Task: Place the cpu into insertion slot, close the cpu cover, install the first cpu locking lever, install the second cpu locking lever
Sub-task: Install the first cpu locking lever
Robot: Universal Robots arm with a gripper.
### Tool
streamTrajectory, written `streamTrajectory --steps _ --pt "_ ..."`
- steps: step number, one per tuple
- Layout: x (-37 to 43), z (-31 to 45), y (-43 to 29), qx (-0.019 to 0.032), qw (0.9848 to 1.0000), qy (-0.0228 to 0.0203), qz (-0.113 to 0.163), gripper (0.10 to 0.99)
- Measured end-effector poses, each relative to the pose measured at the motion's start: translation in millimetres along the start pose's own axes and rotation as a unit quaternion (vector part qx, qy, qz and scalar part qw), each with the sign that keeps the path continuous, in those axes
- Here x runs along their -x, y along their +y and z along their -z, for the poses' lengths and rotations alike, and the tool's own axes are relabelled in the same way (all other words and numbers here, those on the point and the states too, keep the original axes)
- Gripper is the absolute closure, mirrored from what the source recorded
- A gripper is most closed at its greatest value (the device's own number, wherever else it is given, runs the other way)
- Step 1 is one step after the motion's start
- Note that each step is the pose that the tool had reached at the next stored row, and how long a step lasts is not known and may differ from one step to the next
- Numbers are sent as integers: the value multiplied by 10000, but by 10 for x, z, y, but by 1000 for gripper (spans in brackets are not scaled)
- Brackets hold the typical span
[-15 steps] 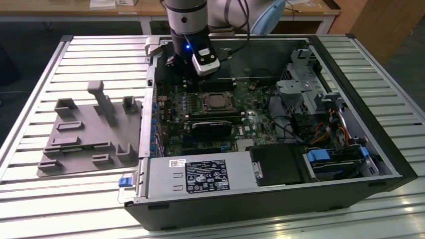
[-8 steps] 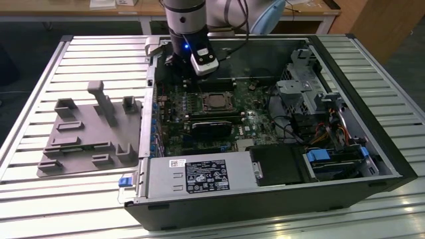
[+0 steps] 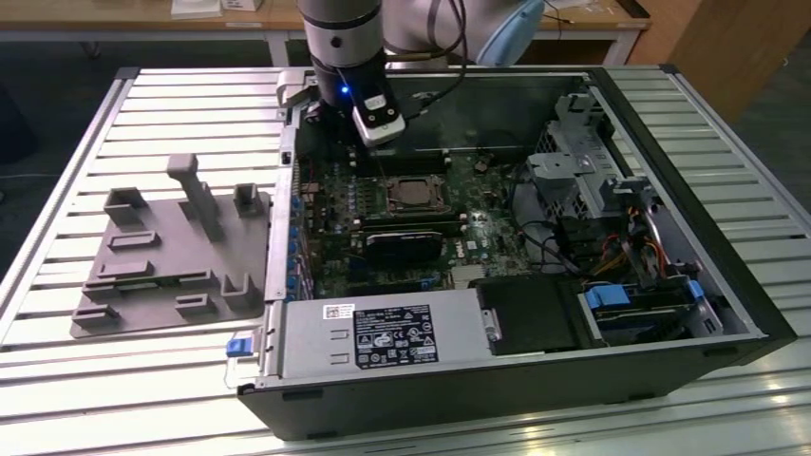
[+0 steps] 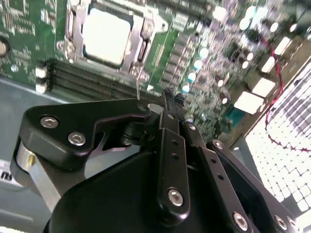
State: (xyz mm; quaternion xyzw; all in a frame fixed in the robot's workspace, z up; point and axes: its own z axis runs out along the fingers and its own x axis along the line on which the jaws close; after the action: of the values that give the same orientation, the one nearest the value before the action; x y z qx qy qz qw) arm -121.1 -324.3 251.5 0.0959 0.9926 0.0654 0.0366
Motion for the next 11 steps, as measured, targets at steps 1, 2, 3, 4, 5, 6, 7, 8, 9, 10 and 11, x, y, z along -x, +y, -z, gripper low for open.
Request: streamTrajectory --steps 1,2,3,4,5,6,7,8,9,10,11 --pt "-9 0 -2 69 10000 10 -6 980" --pt "-17 1 -4 136 9999 20 -11 980" --pt "-25 2 -5 206 9998 30 -17 980" --pt "-32 3 -7 277 9996 42 -23 980" --pt "-34 3 -7 331 9994 51 -27 980" --pt "-35 3 -7 335 9994 51 -28 980" --pt "-35 3 -7 336 9994 52 -28 980" --pt "-34 3 -7 337 9994 51 -29 980" --pt "-34 3 -7 338 9994 52 -28 980" --pt "-34 3 -7 339 9994 52 -28 980" --pt "-34 3 -7 339 9994 52 -28 980"
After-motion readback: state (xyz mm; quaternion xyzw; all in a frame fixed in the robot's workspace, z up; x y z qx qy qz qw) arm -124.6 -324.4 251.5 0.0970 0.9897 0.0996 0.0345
